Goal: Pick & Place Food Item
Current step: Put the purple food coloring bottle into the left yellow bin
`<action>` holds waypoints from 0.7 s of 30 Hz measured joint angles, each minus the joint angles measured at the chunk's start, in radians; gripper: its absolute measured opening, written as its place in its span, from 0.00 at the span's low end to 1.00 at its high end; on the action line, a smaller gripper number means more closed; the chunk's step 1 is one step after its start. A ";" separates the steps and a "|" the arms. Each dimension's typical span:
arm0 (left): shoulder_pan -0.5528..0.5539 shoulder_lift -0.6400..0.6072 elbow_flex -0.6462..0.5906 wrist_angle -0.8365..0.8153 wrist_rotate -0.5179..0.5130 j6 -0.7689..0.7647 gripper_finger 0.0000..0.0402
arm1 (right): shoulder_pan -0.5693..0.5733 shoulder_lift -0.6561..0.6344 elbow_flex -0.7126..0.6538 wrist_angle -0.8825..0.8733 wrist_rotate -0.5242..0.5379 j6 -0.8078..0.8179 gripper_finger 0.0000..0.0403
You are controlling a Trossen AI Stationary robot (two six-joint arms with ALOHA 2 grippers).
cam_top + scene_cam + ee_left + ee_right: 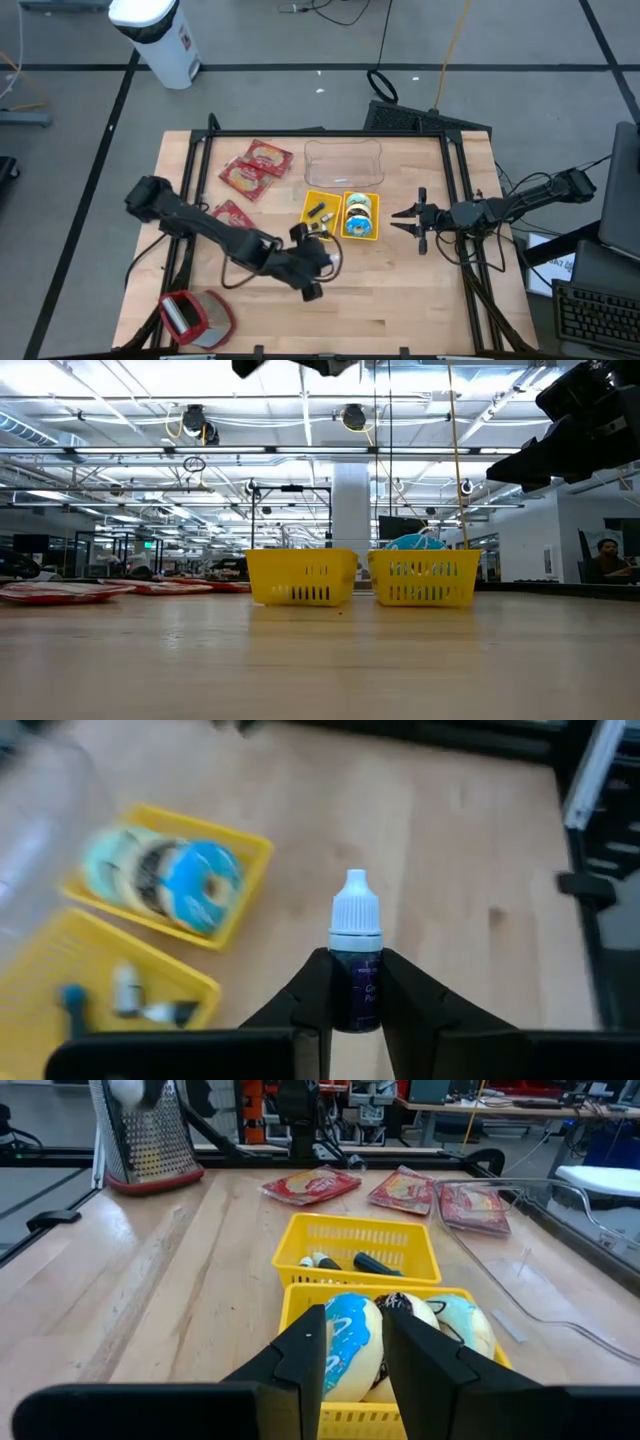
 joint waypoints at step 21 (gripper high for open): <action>0.335 -0.055 -0.417 0.303 0.084 -0.217 0.15 | 0.000 0.000 0.000 -0.001 -0.002 0.002 0.23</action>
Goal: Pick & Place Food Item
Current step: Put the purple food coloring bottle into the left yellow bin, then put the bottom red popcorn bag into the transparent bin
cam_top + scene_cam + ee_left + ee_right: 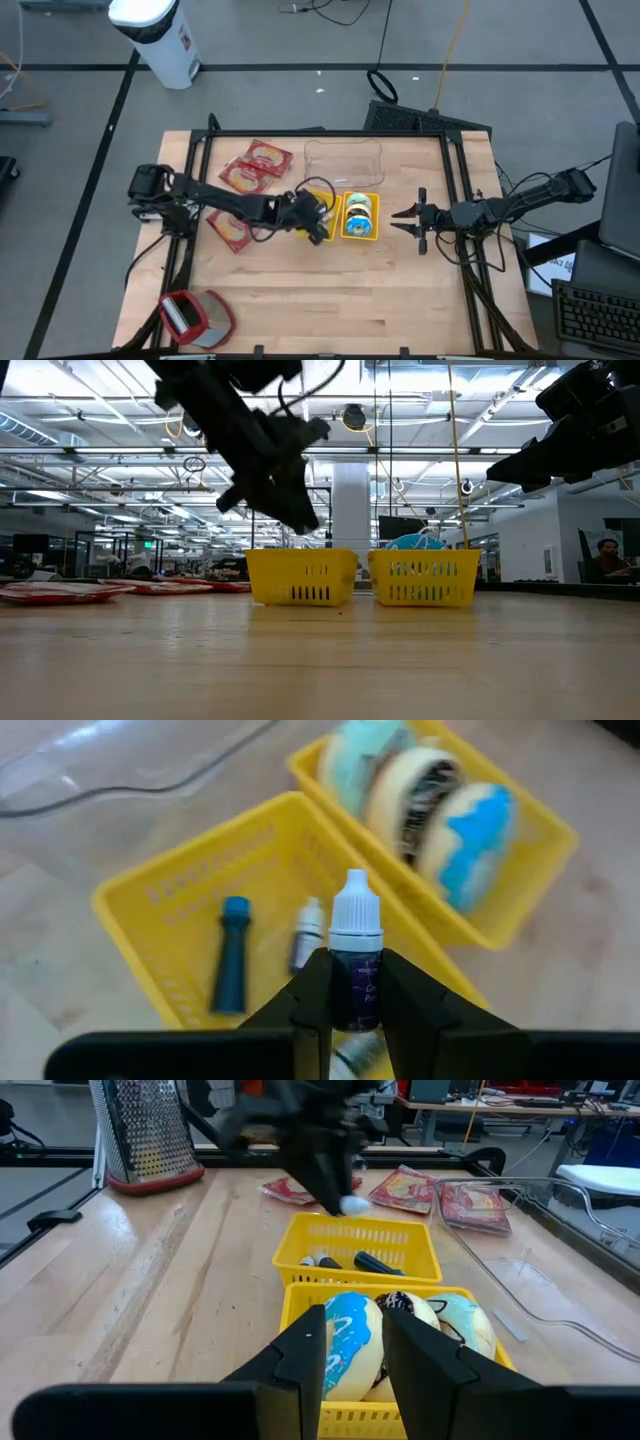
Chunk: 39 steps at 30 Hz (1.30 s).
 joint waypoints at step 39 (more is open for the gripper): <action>0.093 -0.035 -0.003 -0.013 0.209 0.009 0.67 | 0.000 0.000 0.000 -0.018 0.001 0.000 0.23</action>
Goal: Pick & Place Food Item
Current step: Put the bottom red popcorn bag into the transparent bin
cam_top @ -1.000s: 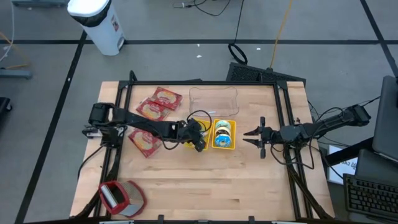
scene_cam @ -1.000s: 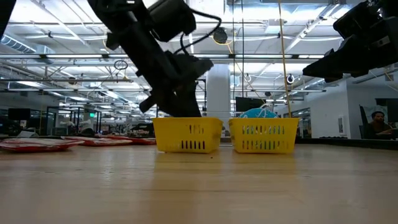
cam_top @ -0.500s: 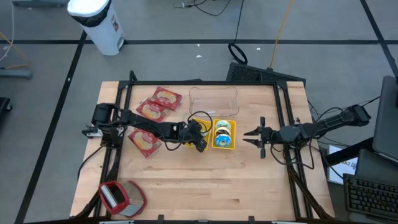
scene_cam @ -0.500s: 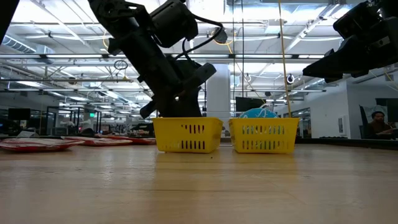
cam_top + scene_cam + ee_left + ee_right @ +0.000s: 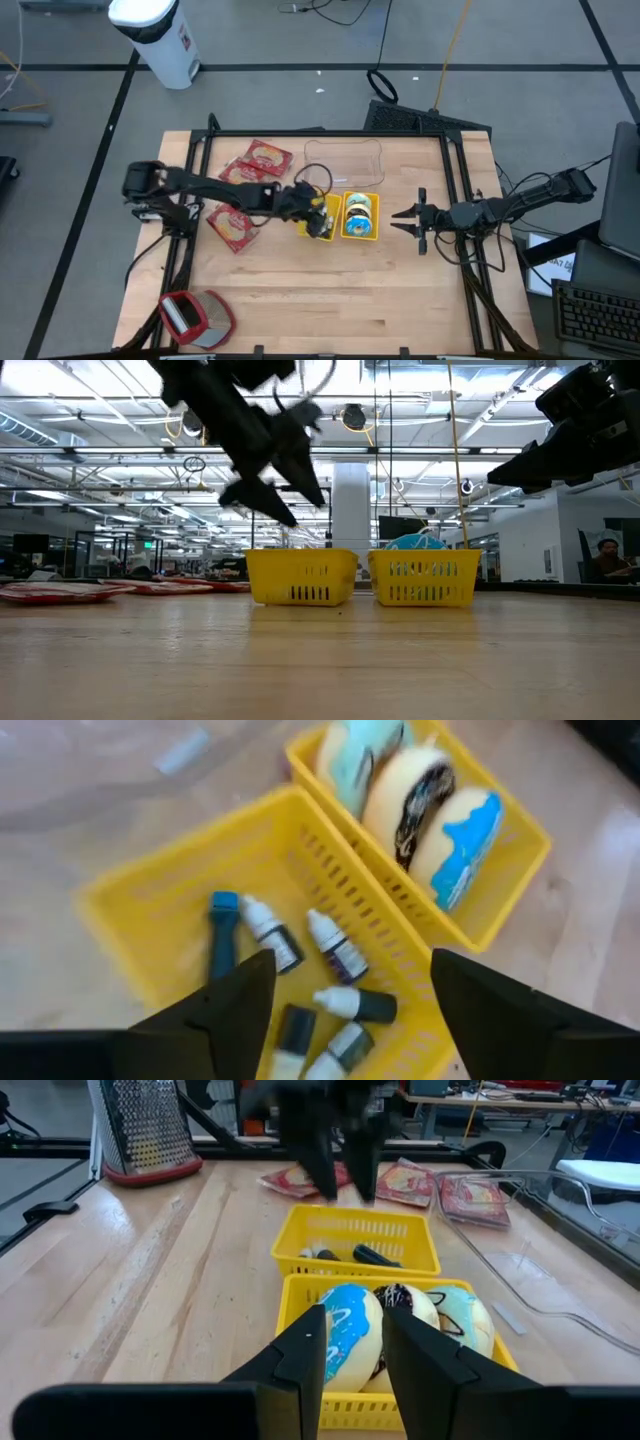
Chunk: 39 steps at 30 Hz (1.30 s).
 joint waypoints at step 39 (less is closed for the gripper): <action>-0.314 0.086 -0.116 -0.773 -0.140 -0.633 0.62 | 0.000 0.000 0.000 -0.048 0.000 0.052 0.23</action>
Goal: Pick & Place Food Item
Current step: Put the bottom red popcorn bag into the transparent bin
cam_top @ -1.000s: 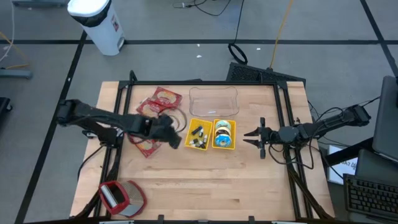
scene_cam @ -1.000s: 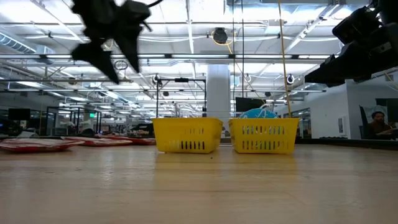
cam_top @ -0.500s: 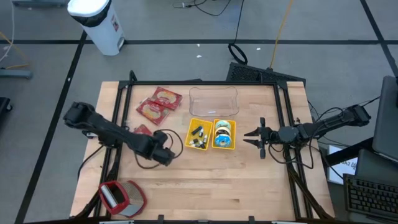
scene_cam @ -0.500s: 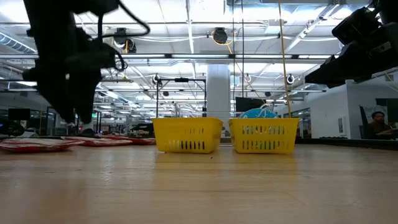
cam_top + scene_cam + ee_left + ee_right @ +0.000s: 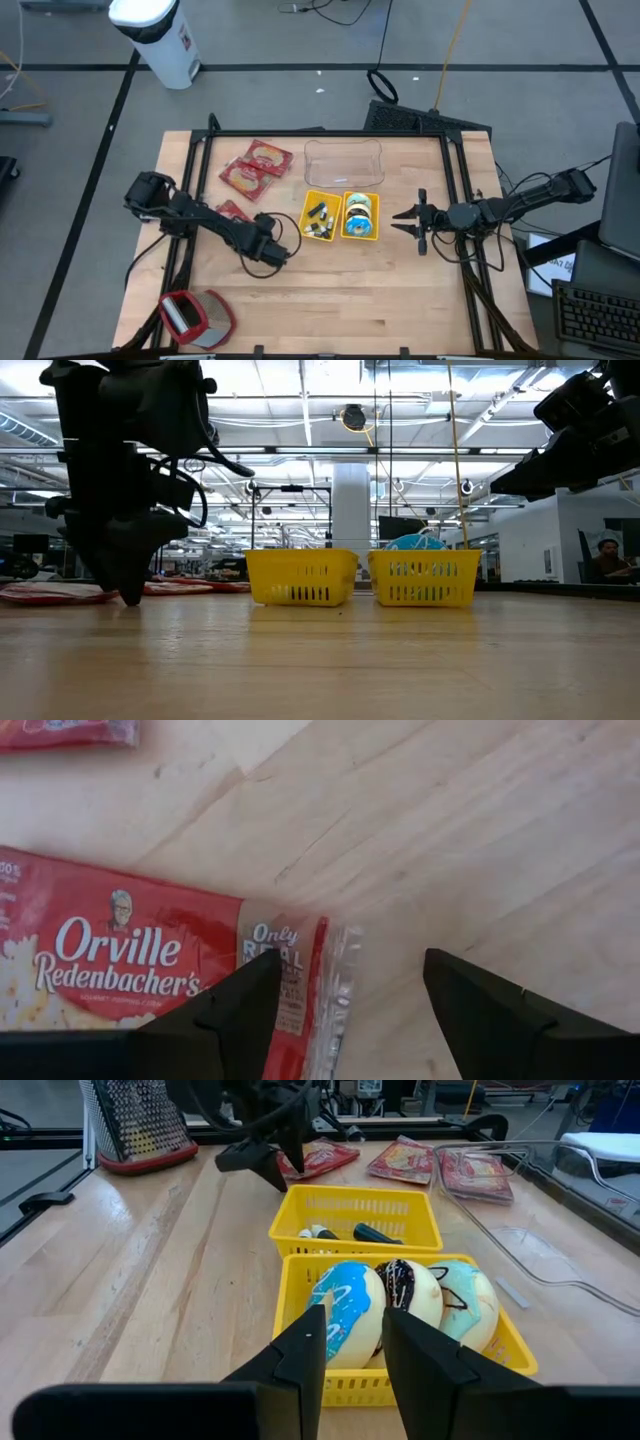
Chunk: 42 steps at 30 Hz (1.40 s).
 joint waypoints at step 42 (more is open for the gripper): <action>0.042 0.004 0.201 -0.266 0.045 0.065 0.01 | 0.000 0.000 0.000 0.000 0.000 0.000 0.23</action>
